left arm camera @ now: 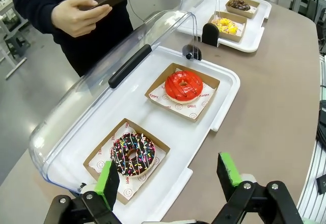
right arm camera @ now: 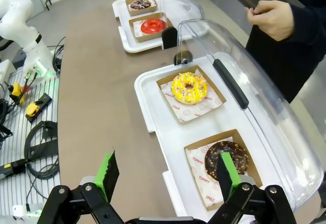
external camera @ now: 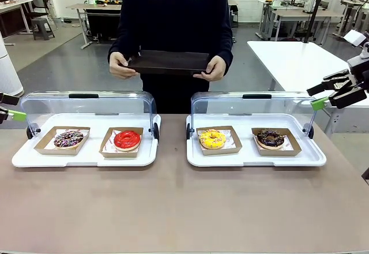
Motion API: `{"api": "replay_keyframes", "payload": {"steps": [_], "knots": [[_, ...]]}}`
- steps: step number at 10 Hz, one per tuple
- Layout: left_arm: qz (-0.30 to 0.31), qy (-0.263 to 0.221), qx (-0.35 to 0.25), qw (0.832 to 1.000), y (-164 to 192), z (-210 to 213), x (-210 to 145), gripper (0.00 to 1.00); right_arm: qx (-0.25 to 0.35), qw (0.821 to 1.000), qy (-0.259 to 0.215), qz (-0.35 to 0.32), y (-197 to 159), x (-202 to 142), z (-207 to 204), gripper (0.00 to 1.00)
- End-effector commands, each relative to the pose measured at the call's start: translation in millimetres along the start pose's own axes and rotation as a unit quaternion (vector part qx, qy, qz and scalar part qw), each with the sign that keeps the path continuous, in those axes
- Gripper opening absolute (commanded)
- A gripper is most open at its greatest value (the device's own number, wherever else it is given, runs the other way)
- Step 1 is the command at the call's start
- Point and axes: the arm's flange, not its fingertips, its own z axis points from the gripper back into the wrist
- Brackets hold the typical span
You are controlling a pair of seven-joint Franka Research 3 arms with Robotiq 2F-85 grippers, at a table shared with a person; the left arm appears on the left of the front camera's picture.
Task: Provide the desired donut to the person.
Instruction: Pick up and lift the Paper togo box containing the Donut pointed at by the person.
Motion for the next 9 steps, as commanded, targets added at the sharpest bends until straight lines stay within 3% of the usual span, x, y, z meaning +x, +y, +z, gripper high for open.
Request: {"api": "replay_keyframes", "payload": {"steps": [1, 2, 3, 5, 8, 9], "knots": [[-0.005, -0.01, -0.002, 1.0, 3, -1, -2, 1.0, 0.003, 1.0, -0.002, 0.001, 0, 1, -1, 1.0], [-0.005, -0.01, -0.002, 1.0, 3, -1, -2, 1.0, 0.0, 1.0, 0.0, 0.0, 0, 0, 0, 1.0], [-0.005, -0.01, -0.002, 1.0, 3, -1, -2, 1.0, -0.03, 0.999, -0.012, -0.01, -4, -1, 33, 1.0], [-0.005, -0.01, -0.002, 1.0, 3, -1, -2, 1.0, -0.042, 0.999, 0.014, -0.028, -13, -7, 34, 1.0], [-0.005, -0.01, -0.002, 1.0, 3, -1, -2, 1.0, -0.077, 0.997, 0.0, -0.027, -13, -4, 43, 1.0], [-0.005, -0.01, -0.002, 1.0, 3, -1, -2, 1.0, -0.055, 0.998, 0.003, -0.019, -11, -11, 43, 1.0]]}}
